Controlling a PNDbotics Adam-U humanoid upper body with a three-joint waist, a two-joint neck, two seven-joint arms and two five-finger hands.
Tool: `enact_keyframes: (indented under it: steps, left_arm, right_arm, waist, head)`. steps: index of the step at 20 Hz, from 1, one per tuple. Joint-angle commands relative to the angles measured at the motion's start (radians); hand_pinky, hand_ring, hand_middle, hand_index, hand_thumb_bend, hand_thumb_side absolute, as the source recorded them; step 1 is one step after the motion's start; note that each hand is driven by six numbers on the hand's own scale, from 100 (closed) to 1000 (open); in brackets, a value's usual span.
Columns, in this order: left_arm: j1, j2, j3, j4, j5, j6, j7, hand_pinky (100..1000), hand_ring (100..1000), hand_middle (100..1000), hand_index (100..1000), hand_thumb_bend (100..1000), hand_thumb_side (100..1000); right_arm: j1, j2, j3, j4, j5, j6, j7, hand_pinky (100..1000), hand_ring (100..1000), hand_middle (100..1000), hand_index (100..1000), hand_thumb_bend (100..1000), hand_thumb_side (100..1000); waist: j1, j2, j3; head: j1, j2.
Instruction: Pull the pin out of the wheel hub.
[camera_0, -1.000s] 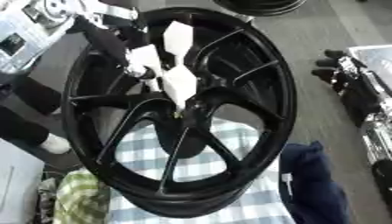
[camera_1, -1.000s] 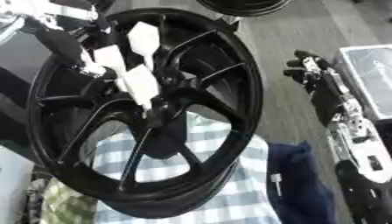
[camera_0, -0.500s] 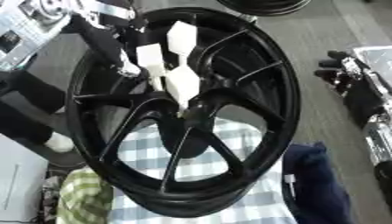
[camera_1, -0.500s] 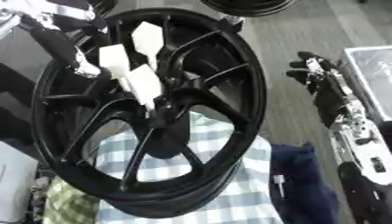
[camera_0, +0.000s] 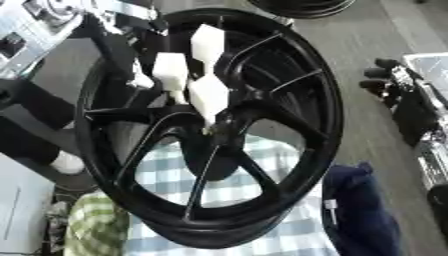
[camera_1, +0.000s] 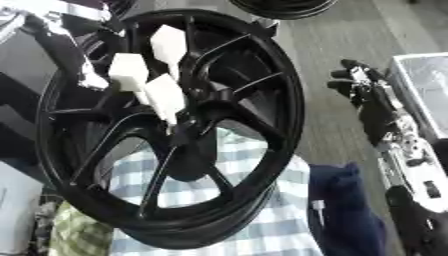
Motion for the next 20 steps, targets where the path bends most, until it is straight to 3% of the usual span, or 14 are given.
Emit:
enact_keyframes:
  steps: [1, 13, 20]
  left_arm:
    - [-0.022, 0.014, 0.02, -0.014, 0.004, 0.012, 0.0, 848, 731, 502, 454, 239, 128]
    - [-0.021, 0.058, 0.084, -0.064, 0.021, -0.01, 0.067, 837, 712, 489, 401, 208, 127]
    - [0.015, 0.136, 0.208, -0.165, 0.082, -0.008, 0.151, 834, 697, 480, 385, 129, 120]
  right_arm:
    - [-0.006, -0.014, -0.004, -0.012, 0.001, 0.001, 0.001, 945, 734, 692, 831, 100, 631]
    - [-0.005, -0.015, -0.005, -0.014, 0.001, 0.001, 0.001, 946, 734, 693, 832, 100, 632]
    - [-0.004, -0.019, -0.008, -0.017, -0.001, -0.001, -0.002, 947, 735, 693, 832, 100, 629]
  waist:
    - [-0.003, -0.018, 0.0]
    - [-0.005, -0.019, 0.002]
    - [-0.008, -0.02, 0.006]
  head:
    - [0.002, -0.008]
    - [0.002, -0.004]
    - [-0.002, -0.001]
